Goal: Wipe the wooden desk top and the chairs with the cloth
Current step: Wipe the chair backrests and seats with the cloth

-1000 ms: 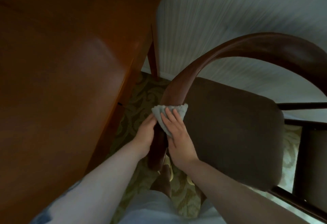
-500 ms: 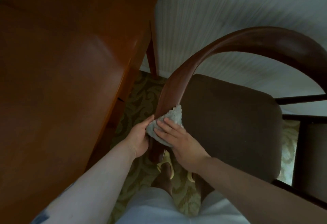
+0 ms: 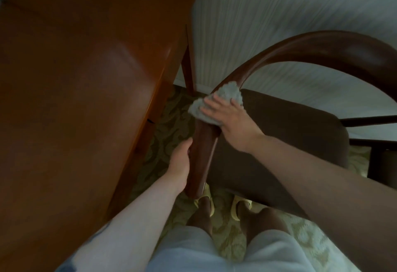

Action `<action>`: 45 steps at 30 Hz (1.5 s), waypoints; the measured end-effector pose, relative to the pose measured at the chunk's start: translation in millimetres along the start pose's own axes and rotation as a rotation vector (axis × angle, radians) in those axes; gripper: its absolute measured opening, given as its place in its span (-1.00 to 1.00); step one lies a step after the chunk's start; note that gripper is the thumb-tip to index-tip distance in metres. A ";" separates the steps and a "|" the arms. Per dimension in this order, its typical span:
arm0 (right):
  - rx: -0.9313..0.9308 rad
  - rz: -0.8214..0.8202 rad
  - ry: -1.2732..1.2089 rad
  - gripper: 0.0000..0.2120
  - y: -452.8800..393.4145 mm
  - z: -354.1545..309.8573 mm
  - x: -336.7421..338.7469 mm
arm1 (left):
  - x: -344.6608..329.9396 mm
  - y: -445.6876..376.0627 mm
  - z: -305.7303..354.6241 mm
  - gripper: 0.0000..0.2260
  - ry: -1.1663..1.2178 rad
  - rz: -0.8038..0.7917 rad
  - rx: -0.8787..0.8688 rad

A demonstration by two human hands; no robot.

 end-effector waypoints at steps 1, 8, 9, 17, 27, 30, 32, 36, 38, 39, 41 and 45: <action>-0.070 0.060 -0.052 -0.29 -4.9 0.6 0.1 | -5.7 -3.1 3.4 -0.71 -0.070 0.065 -0.062; -0.127 0.141 -0.138 -0.24 31.2 -50.6 -61.6 | -29.9 -25.4 25.8 -0.67 -0.188 0.486 -0.146; -0.075 0.059 -0.034 -0.24 26.9 -38.6 -47.9 | -32.3 -23.5 25.6 -0.68 -0.237 0.553 -0.141; -0.315 0.237 -0.105 -0.31 -8.9 -20.0 -10.6 | -44.2 -33.6 12.4 -0.57 -0.589 0.713 -0.237; -0.219 0.086 0.093 -0.22 -24.4 27.9 30.3 | -48.1 -32.6 18.9 -0.57 -0.637 0.771 -0.167; -0.266 0.113 0.028 -0.25 -20.7 -9.2 3.3 | -47.4 -33.7 17.7 -0.59 -0.656 0.749 -0.147; -0.105 -0.003 0.122 -0.25 -9.4 -22.1 -13.1 | -46.6 -35.7 16.5 -0.62 -0.675 0.747 -0.154; 0.083 -0.093 0.244 -0.23 -13.9 24.5 18.2 | -46.5 -39.7 15.9 -0.55 -0.667 0.808 -0.138; -0.174 0.098 0.111 -0.25 -18.2 38.7 34.6 | -48.3 -37.8 16.6 -0.51 -0.673 0.827 -0.137; -0.276 0.176 0.041 -0.27 -19.0 33.4 32.2 | -49.3 -37.8 16.5 -0.53 -0.670 0.829 -0.136; -0.258 0.148 0.021 -0.26 -17.5 5.5 10.8 | -46.7 -41.6 13.6 -0.59 -0.692 0.803 -0.118; 0.120 -0.092 0.129 -0.27 -7.2 -11.9 -14.1 | -36.3 -54.1 5.3 -0.78 -0.686 0.699 -0.103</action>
Point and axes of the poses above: each hand's wrist, its own y-axis away from the middle knuckle, its own x-axis out of the back of the hand, z = x × y, the point moved 1 cm from there along -y, towards the middle knuckle, and after that the axes turned 10 degrees about -z, right-handed, at the moved point
